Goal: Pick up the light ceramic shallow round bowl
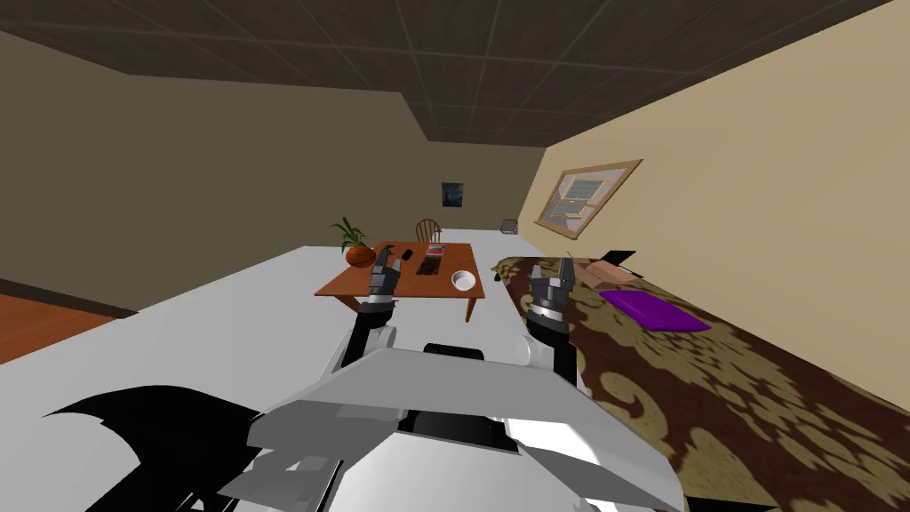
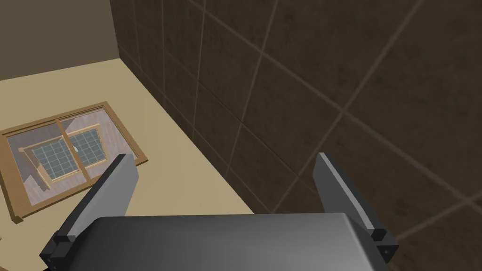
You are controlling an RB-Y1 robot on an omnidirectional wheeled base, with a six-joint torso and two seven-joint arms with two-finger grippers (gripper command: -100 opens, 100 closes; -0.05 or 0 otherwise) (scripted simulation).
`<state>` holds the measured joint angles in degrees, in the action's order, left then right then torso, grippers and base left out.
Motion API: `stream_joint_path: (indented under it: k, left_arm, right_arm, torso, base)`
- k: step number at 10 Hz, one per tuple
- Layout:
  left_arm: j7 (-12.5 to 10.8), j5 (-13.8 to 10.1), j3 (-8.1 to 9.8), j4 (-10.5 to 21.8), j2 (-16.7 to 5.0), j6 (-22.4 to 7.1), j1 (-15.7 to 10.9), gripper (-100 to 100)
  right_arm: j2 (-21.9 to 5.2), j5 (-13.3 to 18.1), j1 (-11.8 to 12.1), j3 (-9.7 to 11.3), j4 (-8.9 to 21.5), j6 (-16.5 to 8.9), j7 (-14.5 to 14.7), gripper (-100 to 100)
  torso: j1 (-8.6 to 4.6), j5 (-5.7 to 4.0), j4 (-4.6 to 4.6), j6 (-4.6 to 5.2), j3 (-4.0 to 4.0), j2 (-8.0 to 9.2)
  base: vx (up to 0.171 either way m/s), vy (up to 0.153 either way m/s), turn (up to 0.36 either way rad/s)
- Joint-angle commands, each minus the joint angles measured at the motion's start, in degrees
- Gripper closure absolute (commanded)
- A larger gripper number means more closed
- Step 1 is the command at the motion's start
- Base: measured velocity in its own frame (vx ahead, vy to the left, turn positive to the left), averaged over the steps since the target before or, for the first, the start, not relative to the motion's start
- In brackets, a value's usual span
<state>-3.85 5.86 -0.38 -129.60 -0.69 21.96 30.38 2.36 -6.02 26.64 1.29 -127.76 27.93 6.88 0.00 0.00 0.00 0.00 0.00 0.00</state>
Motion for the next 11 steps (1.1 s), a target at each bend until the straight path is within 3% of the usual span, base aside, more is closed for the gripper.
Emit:
stream_joint_path:
  k: [1,5,6,11]
  left_arm:
    - [0.0,0.0,0.0,0.0,0.0,0.0,0.0,0]
    - [0.0,0.0,0.0,0.0,0.0,0.0,0.0,0]
    - [0.0,0.0,0.0,0.0,0.0,0.0,0.0,0]
    - [0.0,0.0,0.0,0.0,0.0,0.0,0.0,0]
  right_arm:
    - [-2.9,0.8,0.2,0.1,0.8,-0.1,0.3,-100]
    - [-9.4,3.7,0.8,0.5,3.9,-0.4,1.6,-100]
    - [-10.0,3.7,0.8,0.5,3.9,-0.4,1.6,-100]
    - [-19.1,10.4,2.4,1.5,11.1,-1.0,4.7,-100]
  torso:
    - [0.0,0.0,0.0,0.0,0.0,0.0]
    - [-0.13,-0.03,0.03,-0.01,0.09,0.17]
    - [-0.15,-0.03,0.05,-0.01,0.14,0.24]
    - [-0.21,-0.05,0.09,0.02,0.23,0.39]
  base:
    - [-0.016,-0.011,0.052]
    - [-0.049,-0.027,0.088]
    - [-0.052,-0.025,0.038]
    - [-0.089,-0.037,0.14]
